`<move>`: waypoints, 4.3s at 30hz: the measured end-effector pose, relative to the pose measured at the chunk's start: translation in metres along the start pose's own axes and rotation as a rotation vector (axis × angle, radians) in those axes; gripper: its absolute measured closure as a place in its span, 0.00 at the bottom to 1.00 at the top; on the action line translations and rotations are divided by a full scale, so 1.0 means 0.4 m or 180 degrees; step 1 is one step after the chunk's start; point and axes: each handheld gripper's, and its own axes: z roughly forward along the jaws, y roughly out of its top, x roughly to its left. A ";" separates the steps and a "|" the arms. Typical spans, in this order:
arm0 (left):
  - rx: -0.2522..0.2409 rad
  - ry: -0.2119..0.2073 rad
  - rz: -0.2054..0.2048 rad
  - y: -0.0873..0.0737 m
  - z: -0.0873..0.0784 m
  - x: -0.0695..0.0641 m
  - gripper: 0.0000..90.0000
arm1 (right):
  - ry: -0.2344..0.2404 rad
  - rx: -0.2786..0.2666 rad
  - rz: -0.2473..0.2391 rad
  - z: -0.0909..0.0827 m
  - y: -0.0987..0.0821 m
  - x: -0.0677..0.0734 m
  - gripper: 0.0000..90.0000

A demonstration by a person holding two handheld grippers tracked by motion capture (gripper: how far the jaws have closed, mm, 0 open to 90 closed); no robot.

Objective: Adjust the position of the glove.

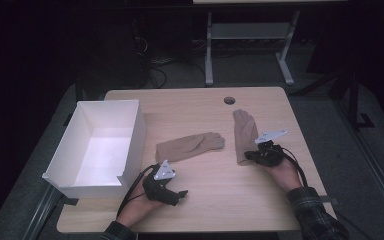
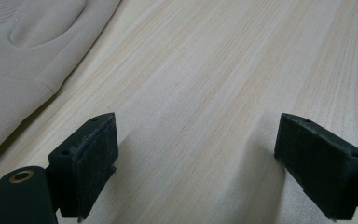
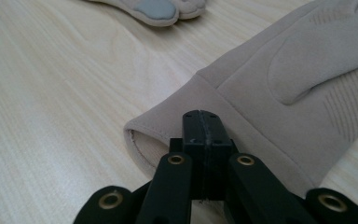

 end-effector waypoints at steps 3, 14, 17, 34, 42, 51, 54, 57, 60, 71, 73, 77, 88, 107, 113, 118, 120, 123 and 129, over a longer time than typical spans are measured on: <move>0.0000 0.0000 -0.0001 0.000 0.000 0.000 0.14 | 0.0030 -0.0004 0.0012 -0.004 -0.006 0.003 1.00; 0.0001 0.0000 0.0001 0.000 0.000 0.000 0.14 | 0.0115 0.0057 -0.0064 -0.026 -0.025 0.026 1.00; 0.0001 0.0000 0.0001 0.000 0.000 0.000 0.14 | 0.0128 0.0071 -0.0080 -0.033 -0.032 0.033 1.00; 0.0008 0.0000 0.0010 0.000 0.000 0.001 0.14 | 0.0324 0.0165 -0.0113 -0.076 -0.075 0.091 1.00; 0.0014 0.0000 0.0017 0.000 -0.001 0.001 0.14 | 0.0417 0.0206 -0.0204 -0.092 -0.091 0.123 1.00; -0.0008 0.0002 0.0014 -0.001 0.001 0.001 0.14 | 0.0522 0.0250 -0.0282 -0.116 -0.117 0.168 1.00; -0.0010 0.0002 0.0009 -0.001 0.001 0.000 0.14 | 0.0570 0.0266 -0.0302 -0.123 -0.124 0.186 1.00; -0.0014 0.0002 0.0007 -0.001 0.001 0.000 0.14 | 0.0620 0.0268 -0.0352 -0.128 -0.131 0.202 1.00; -0.0012 0.0002 0.0007 -0.001 0.001 0.000 0.14 | 0.0649 0.0267 -0.0385 -0.133 -0.133 0.216 0.99; -0.0017 0.0002 0.0003 -0.001 0.001 0.000 0.14 | 0.0336 0.0085 -0.0175 -0.183 -0.142 0.120 0.99; -0.0016 0.0001 0.0003 -0.001 0.001 0.000 0.14 | 0.0306 0.0086 -0.0129 -0.184 -0.147 0.102 0.99; -0.0017 0.0001 0.0001 0.000 0.001 0.000 0.14 | 0.0308 0.0121 -0.0116 -0.176 -0.146 0.094 0.99; -0.0021 0.0000 -0.0002 0.000 0.002 0.000 0.14 | 0.0363 0.0260 -0.0223 -0.151 -0.141 0.113 1.00; -0.0023 0.0000 -0.0003 0.000 0.002 0.000 0.14 | 0.0613 0.0299 -0.0478 -0.119 -0.115 0.186 1.00; -0.0022 0.0001 -0.0001 0.000 0.002 0.000 0.14 | 0.0717 0.0305 -0.0549 -0.108 -0.106 0.212 1.00; -0.0021 0.0000 -0.0001 0.000 0.002 0.000 0.14 | 0.0807 0.0324 -0.0635 -0.095 -0.095 0.241 1.00; -0.0021 0.0000 -0.0002 0.000 0.002 0.000 0.14 | 0.0801 0.0315 -0.0705 -0.093 -0.094 0.244 1.00; -0.0021 0.0000 -0.0007 0.000 0.002 0.000 0.14 | 0.0804 0.0254 -0.0652 -0.101 -0.094 0.239 0.86; -0.0020 0.0002 -0.0007 0.000 0.001 0.000 0.14 | 0.0534 0.0104 -0.0433 -0.129 -0.109 0.193 0.58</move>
